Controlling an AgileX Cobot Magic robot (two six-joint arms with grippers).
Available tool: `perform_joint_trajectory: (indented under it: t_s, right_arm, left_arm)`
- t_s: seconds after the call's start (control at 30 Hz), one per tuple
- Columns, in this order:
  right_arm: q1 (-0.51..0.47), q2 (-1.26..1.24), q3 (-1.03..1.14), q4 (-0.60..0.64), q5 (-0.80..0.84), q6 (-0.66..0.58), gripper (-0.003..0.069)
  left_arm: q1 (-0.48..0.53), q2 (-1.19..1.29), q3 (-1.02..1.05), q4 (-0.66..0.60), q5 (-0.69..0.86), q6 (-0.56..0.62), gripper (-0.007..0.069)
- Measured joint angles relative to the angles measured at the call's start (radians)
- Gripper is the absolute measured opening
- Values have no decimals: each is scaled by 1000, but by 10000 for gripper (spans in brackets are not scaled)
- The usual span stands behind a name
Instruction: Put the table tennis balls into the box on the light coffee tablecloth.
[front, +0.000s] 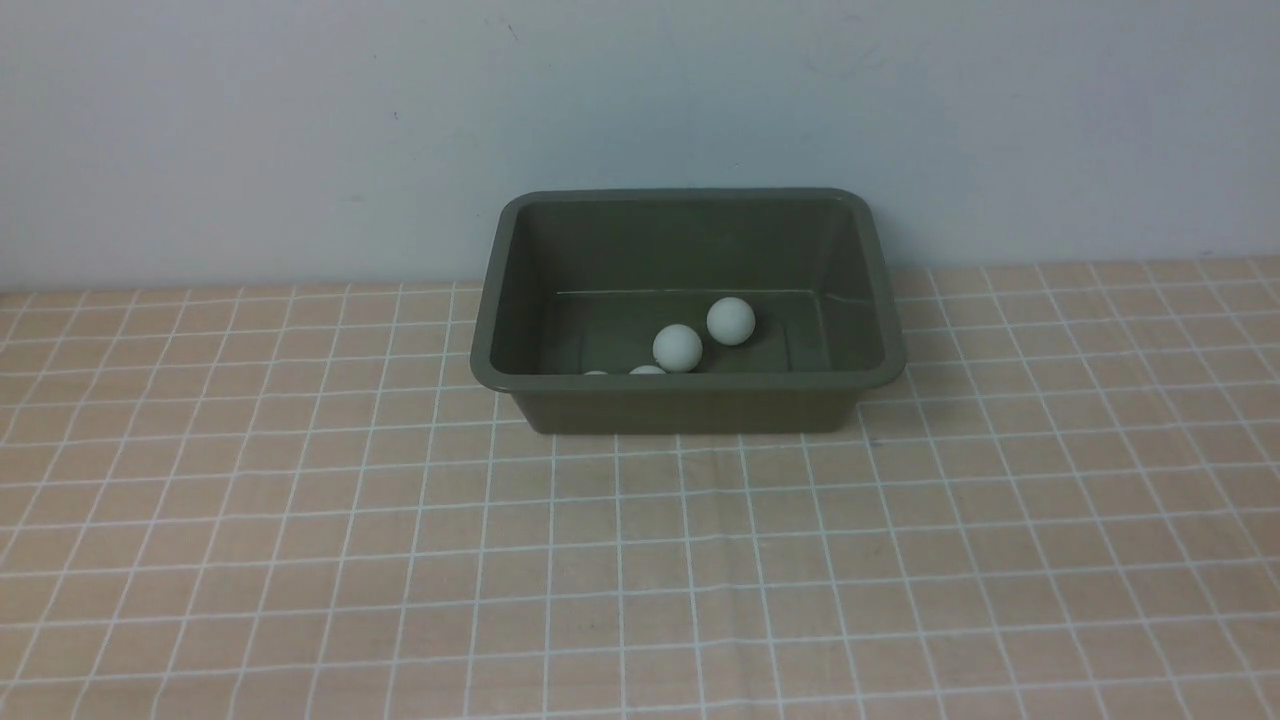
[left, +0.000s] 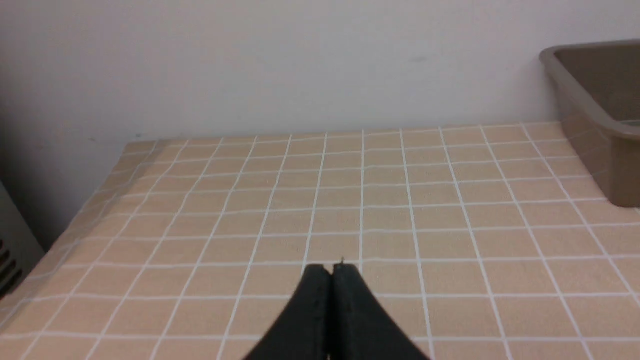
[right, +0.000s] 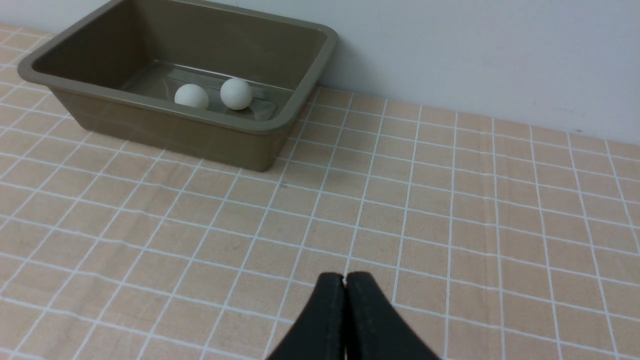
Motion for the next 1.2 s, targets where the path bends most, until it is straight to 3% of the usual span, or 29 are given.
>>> perform_joint_trajectory:
  t_s: [0.9, 1.03, 1.2]
  right_arm:
    - [-5, 0, 1, 0, 0, -1, -16]
    - [-93, -17, 15, 0, -32, -7, -16]
    - [-258, -79, 142, 7, -238, -7, -16]
  left_arm:
    - [0, 0, 1, 13, 100, -4, -69]
    - [0, 0, 1, 13, 100, -4, -69]
    - [0, 0, 1, 8, 100, -4, -69]
